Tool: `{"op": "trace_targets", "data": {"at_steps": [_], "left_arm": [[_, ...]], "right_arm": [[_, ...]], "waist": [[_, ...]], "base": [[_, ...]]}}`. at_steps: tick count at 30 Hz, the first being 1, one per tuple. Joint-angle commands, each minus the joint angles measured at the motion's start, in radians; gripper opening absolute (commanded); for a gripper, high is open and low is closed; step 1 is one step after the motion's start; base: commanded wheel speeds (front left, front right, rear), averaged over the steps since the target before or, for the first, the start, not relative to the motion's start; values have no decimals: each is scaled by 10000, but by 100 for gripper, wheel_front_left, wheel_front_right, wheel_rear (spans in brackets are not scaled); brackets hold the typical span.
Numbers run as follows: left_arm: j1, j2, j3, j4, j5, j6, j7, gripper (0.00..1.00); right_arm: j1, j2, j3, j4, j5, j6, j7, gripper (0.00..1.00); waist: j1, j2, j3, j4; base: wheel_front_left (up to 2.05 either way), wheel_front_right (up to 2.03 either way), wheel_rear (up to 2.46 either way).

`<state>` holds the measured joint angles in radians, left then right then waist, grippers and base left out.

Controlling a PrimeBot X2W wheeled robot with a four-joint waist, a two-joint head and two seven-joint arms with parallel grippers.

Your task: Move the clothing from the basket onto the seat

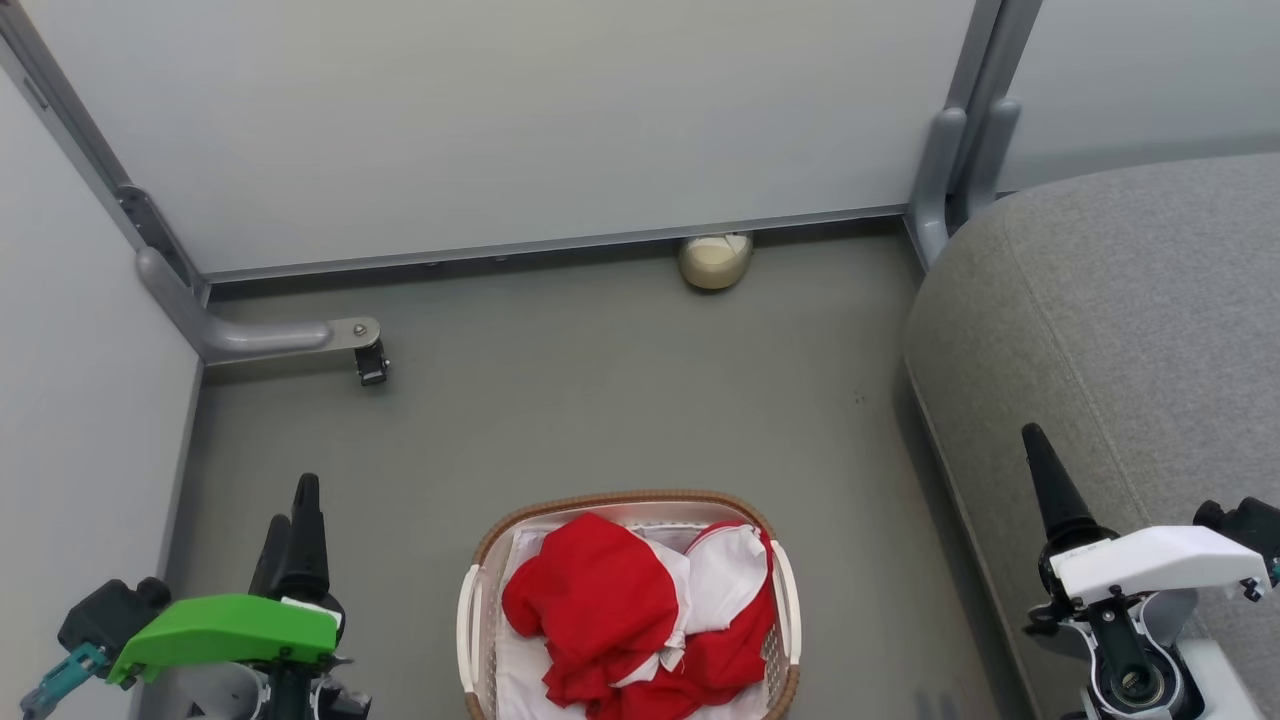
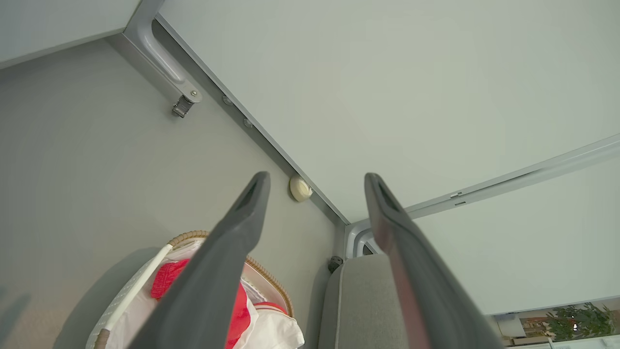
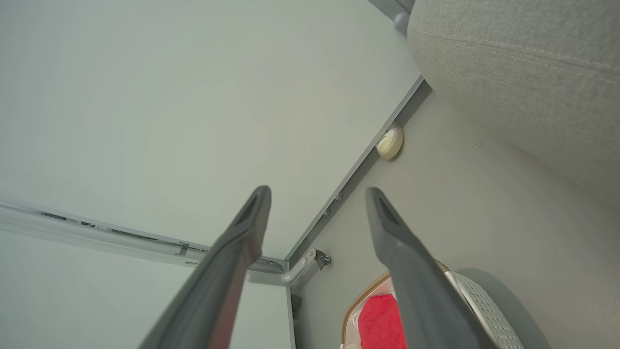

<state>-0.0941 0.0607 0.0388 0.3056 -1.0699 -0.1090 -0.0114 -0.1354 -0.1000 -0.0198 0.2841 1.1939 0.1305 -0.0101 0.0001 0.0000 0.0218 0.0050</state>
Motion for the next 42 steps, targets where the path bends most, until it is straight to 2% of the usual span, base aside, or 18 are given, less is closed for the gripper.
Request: {"op": "trace_targets", "data": {"at_steps": [1,20,42], "left_arm": [[-289,156,-74,-74,518,83,-118,100],[-140,418,-839,140,3327,682,-777,100],[-3,671,-1586,247,5867,1243,-1408,100]], "right_arm": [[-297,-133,98,-70,-453,2,-116,100],[-356,-270,572,292,-3448,3,-783,100],[-414,-335,822,789,-6233,3,-1418,100]], "waist": [[-1,0,3,6],[-1,0,50,93],[-1,0,153,177]], "base": [[0,0,0],[0,0,0],[0,0,0]]}}
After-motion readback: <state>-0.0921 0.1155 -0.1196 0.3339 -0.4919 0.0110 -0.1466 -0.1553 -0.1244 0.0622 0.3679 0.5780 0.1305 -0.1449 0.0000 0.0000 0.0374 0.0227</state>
